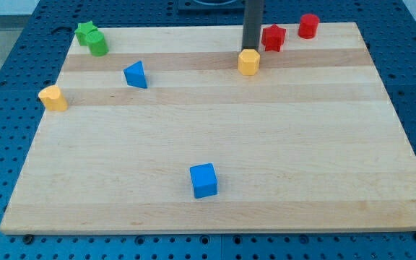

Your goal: Push the red star into the red circle

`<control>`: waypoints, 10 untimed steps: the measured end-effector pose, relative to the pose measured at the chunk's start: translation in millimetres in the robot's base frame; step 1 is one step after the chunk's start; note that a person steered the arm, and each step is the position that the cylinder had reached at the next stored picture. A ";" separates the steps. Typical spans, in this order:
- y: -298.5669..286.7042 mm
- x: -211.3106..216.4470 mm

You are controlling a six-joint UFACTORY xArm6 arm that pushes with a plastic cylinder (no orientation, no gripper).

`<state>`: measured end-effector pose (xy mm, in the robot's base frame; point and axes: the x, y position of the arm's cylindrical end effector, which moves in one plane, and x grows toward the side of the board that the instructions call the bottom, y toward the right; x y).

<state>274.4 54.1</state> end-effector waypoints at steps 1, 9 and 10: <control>2.9 -16.5; 71.0 -21.8; 73.9 -23.3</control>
<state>251.1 128.0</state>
